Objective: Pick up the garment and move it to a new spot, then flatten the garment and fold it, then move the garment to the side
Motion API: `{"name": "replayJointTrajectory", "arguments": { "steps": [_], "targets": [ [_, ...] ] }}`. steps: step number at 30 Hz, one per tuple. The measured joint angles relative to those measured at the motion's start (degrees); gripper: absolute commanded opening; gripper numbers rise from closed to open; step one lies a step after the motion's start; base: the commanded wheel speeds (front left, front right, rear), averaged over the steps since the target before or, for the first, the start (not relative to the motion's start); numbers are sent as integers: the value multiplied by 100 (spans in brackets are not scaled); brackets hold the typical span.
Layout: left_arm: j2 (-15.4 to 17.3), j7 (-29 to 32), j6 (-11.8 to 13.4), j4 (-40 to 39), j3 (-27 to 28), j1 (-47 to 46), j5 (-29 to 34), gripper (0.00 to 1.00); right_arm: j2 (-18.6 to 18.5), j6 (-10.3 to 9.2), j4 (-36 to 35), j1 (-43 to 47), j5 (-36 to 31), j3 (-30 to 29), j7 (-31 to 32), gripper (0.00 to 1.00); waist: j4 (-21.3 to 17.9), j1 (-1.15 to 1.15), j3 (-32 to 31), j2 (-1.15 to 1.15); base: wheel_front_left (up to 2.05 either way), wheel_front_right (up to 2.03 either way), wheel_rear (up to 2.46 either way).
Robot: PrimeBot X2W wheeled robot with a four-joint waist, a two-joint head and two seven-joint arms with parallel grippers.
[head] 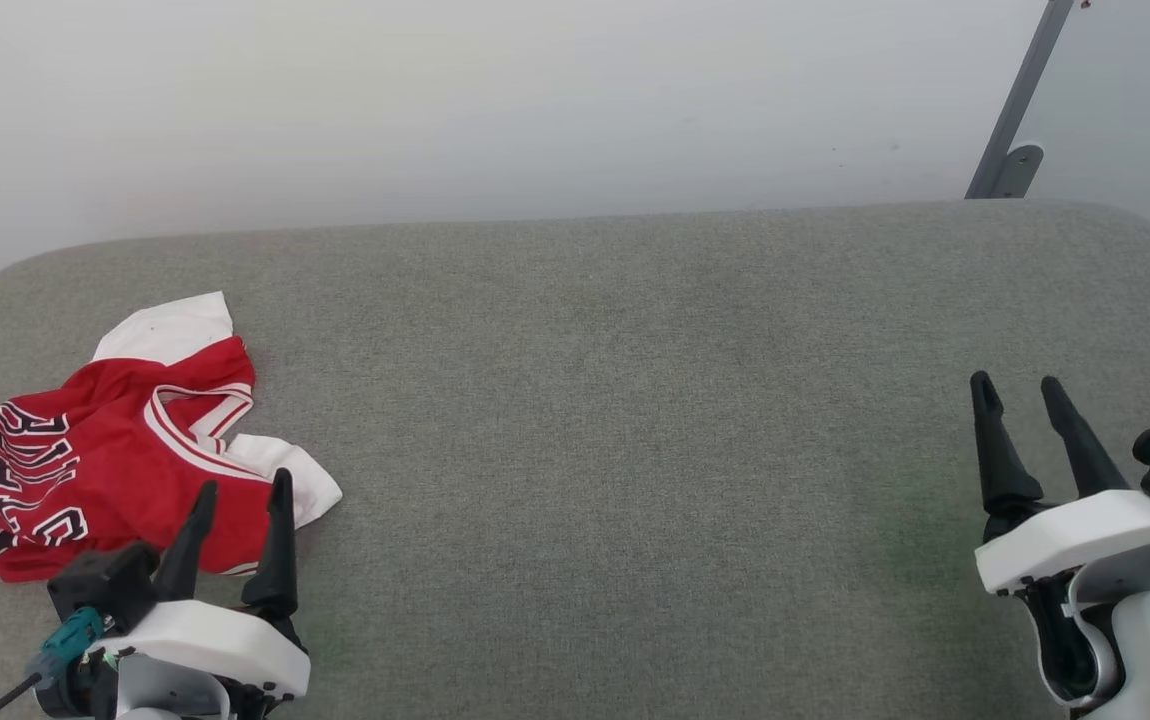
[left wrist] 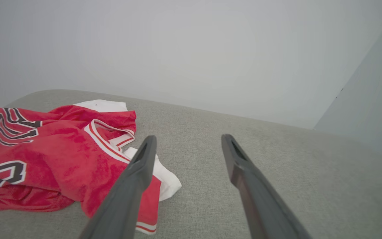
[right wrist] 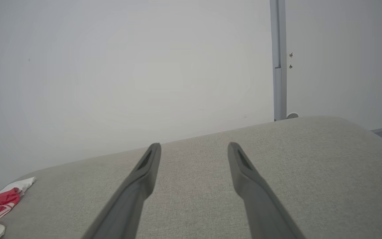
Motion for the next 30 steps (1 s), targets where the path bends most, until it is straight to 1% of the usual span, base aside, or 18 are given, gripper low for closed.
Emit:
{"name": "replayJointTrajectory", "arguments": {
  "steps": [4, 10, 18, 24, 30],
  "targets": [
    [51, -49, -26, 44, -21, 3, 182, 100, -43, 0, 29, -37, -68, 7, -56, 100, 1, 0, -2, 0, 0, 0, 0],
    [56, -126, -55, 88, -68, 5, 343, 100, -81, 0, 113, -76, -238, 53, -126, 100, 19, 0, 0, 0, 0, 0, 0],
    [62, -210, -75, 241, -133, -1, 537, 100, -111, 0, 176, -130, -308, 30, -222, 100, 103, 0, -5, 0, 0, 0, 0],
    [14, -300, -83, 492, -116, -18, 592, 100, -152, 0, 212, -132, -342, 101, -303, 100, 325, 0, -40, 0, 0, 0, 0],
    [-51, -357, -83, 535, 104, -10, 781, 100, -145, 0, 269, -128, -415, 339, -368, 100, 728, 0, -63, 0, 0, 0, 0]
  ]
}}
